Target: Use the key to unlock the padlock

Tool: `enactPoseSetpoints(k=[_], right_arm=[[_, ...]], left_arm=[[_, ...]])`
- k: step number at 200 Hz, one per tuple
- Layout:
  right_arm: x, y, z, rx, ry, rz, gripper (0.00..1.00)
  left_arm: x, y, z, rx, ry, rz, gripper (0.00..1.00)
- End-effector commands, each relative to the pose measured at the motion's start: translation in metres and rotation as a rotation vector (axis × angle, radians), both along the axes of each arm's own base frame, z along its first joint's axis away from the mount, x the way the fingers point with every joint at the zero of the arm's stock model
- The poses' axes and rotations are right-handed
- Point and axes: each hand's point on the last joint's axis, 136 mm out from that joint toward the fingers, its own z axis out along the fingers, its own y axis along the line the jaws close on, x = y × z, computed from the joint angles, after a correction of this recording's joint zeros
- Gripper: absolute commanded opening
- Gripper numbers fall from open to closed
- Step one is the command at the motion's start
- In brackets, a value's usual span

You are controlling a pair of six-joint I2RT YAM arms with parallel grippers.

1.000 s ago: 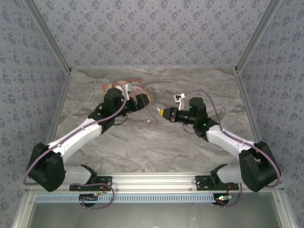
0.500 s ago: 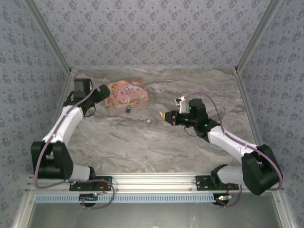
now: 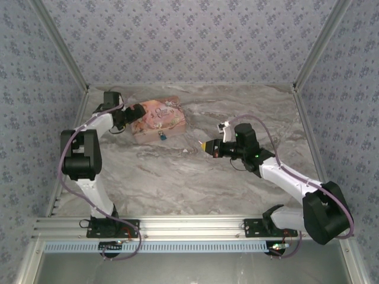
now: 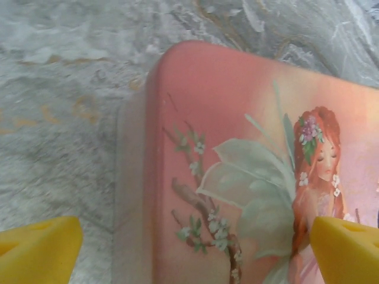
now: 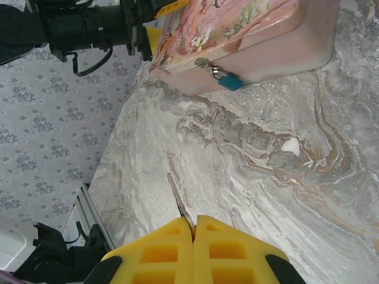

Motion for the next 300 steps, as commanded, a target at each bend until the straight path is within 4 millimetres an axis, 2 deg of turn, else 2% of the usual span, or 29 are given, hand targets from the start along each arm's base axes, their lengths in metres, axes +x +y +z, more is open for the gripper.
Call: enactPoseSetpoints(k=[1, 27, 71, 103, 140, 168, 193, 223, 241, 257, 274, 300], right_arm=[[0.000, -0.001, 0.013, -0.005, -0.044, 0.000, 0.00], [-0.001, -0.003, 0.012, -0.013, -0.043, -0.003, 0.00], [-0.004, -0.012, 0.007, -0.034, -0.030, -0.015, 0.00], [-0.008, -0.021, 0.004, -0.045, -0.021, -0.024, 0.00], [-0.013, -0.031, -0.003, -0.061, -0.003, -0.038, 0.00], [-0.014, -0.032, -0.010, -0.069, 0.002, -0.043, 0.00], [-0.013, -0.034, -0.017, -0.079, 0.001, -0.052, 0.00], [-0.013, -0.032, -0.025, -0.093, -0.001, -0.050, 0.00], [-0.012, -0.030, -0.029, -0.101, -0.008, -0.049, 0.00], [-0.012, -0.027, -0.031, -0.103, -0.009, -0.045, 0.00], [-0.012, -0.025, -0.032, -0.101, -0.012, -0.042, 0.00], [-0.010, -0.021, -0.029, -0.085, -0.029, -0.034, 0.00]], left_arm=[[0.021, -0.011, 0.014, -0.047, -0.076, -0.065, 0.93], [0.021, -0.024, 0.002, -0.065, -0.064, -0.144, 0.80], [0.003, -0.076, -0.020, -0.035, -0.016, -0.401, 0.68], [-0.016, -0.118, -0.028, -0.051, -0.009, -0.594, 0.64], [-0.030, -0.151, -0.029, -0.056, -0.011, -0.706, 0.63], [-0.019, -0.157, -0.006, -0.054, -0.080, -0.683, 0.71], [-0.010, -0.153, 0.039, -0.013, -0.177, -0.656, 0.79], [-0.012, -0.131, 0.092, 0.095, -0.288, -0.558, 0.89], [-0.029, -0.119, 0.113, 0.129, -0.348, -0.511, 0.90], [-0.057, -0.115, 0.117, 0.124, -0.374, -0.502, 0.89], [-0.097, -0.122, 0.108, 0.080, -0.391, -0.532, 0.88], [-0.160, -0.152, 0.086, -0.021, -0.424, -0.638, 0.88]])
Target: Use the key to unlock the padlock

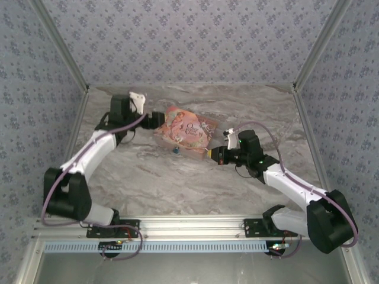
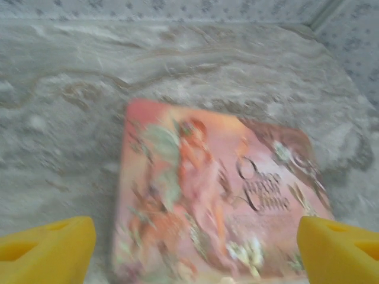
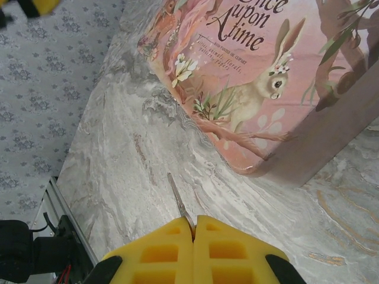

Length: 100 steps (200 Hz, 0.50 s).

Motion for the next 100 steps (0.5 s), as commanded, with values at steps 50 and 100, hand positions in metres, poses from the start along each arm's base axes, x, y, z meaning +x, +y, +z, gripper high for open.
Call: enactPoseSetpoints(k=[50, 100], right_arm=[[0.018, 0.024, 0.008, 0.075, -0.036, 0.039, 0.00], [0.058, 0.042, 0.007, 0.068, -0.034, 0.002, 0.00]], left_arm=[[-0.096, -0.056, -0.086, -0.181, 0.124, -0.193, 0.86], [-0.083, -0.068, -0.116, -0.209, 0.129, -0.192, 0.84]])
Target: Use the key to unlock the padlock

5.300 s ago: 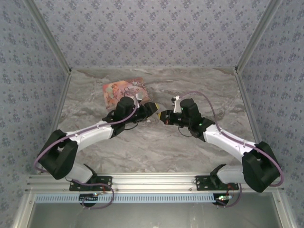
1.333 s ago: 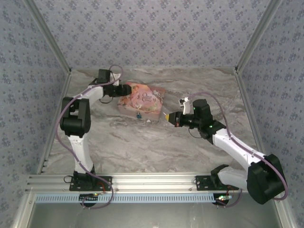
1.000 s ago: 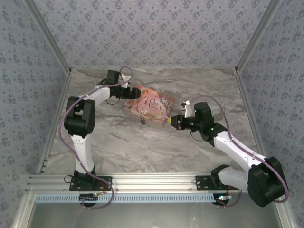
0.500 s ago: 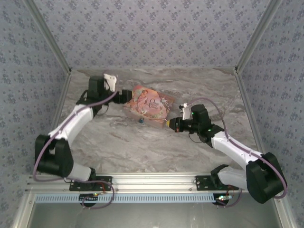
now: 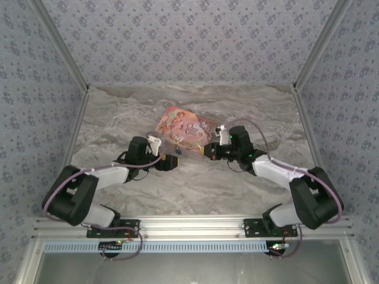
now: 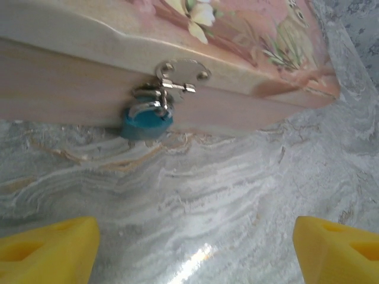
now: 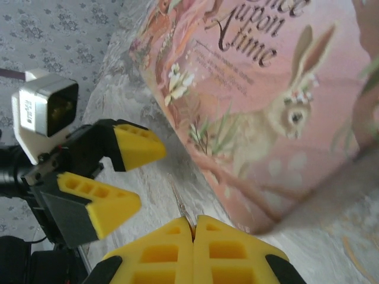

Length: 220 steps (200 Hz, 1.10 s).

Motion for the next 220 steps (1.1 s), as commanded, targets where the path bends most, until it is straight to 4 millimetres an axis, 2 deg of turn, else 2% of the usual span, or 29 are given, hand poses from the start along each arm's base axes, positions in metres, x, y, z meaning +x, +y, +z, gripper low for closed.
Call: enactPoseSetpoints(k=[1, 36, 65, 80, 111, 141, 182, 220], right_arm=[[0.027, 0.012, 0.024, 0.042, -0.067, -0.025, 0.00], [0.057, 0.022, 0.021, 0.042, -0.054, -0.045, 0.00], [0.074, 0.031, 0.005, 0.028, -0.013, -0.039, 0.00], [0.079, 0.029, -0.007, 0.004, 0.013, -0.059, 0.00], [0.077, 0.021, -0.037, -0.048, 0.103, -0.098, 0.00], [0.070, 0.015, -0.055, -0.105, 0.157, -0.114, 0.00], [0.066, 0.014, -0.062, -0.140, 0.154, -0.094, 0.00], [0.065, 0.016, -0.060, -0.145, 0.145, -0.081, 0.00]], left_arm=[[0.018, -0.015, 0.019, -0.092, -0.097, -0.009, 0.84], [0.031, -0.016, 0.015, -0.063, -0.118, 0.002, 0.83], [0.037, -0.018, 0.009, -0.070, -0.119, 0.000, 0.82], [0.040, -0.017, 0.007, -0.077, -0.122, 0.001, 0.82], [0.043, -0.019, 0.001, -0.081, -0.129, -0.005, 0.79], [0.046, -0.019, -0.008, -0.075, -0.131, -0.001, 0.78], [0.051, -0.020, -0.016, -0.064, -0.160, -0.011, 0.73], [0.056, -0.015, -0.020, -0.017, -0.197, -0.007, 0.68]])
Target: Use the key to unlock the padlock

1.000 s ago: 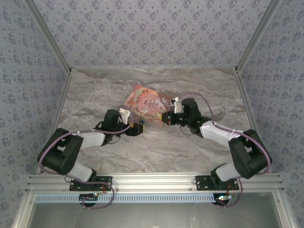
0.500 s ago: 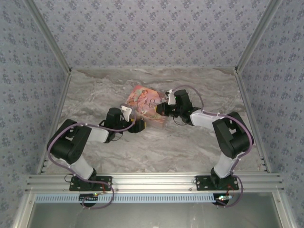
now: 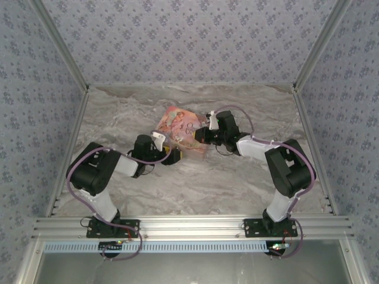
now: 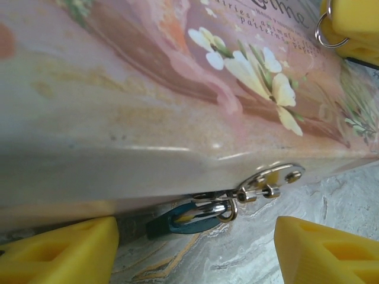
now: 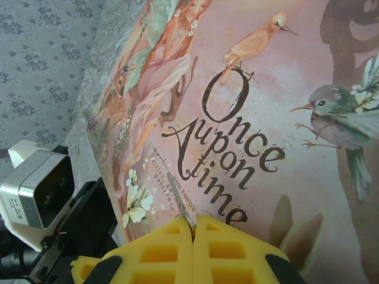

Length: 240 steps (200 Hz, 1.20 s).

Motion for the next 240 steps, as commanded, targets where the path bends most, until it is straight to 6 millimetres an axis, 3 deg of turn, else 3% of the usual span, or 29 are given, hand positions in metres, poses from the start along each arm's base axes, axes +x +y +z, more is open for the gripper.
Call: enactPoseSetpoints(k=[1, 143, 189, 240], right_arm=[[-0.012, -0.010, -0.040, -0.107, 0.105, -0.009, 0.00], [-0.014, -0.005, -0.038, -0.105, 0.094, 0.006, 0.00], [-0.014, -0.005, -0.038, -0.101, 0.094, 0.007, 0.00], [-0.016, -0.003, -0.038, -0.098, 0.092, 0.012, 0.00]], left_arm=[[0.012, 0.001, 0.003, 0.032, -0.070, -0.002, 0.68], [0.010, -0.023, 0.003, 0.007, -0.041, -0.077, 0.49], [0.015, -0.028, 0.010, -0.004, -0.042, -0.049, 0.47], [0.025, -0.027, 0.012, -0.004, -0.030, 0.012, 0.38]])
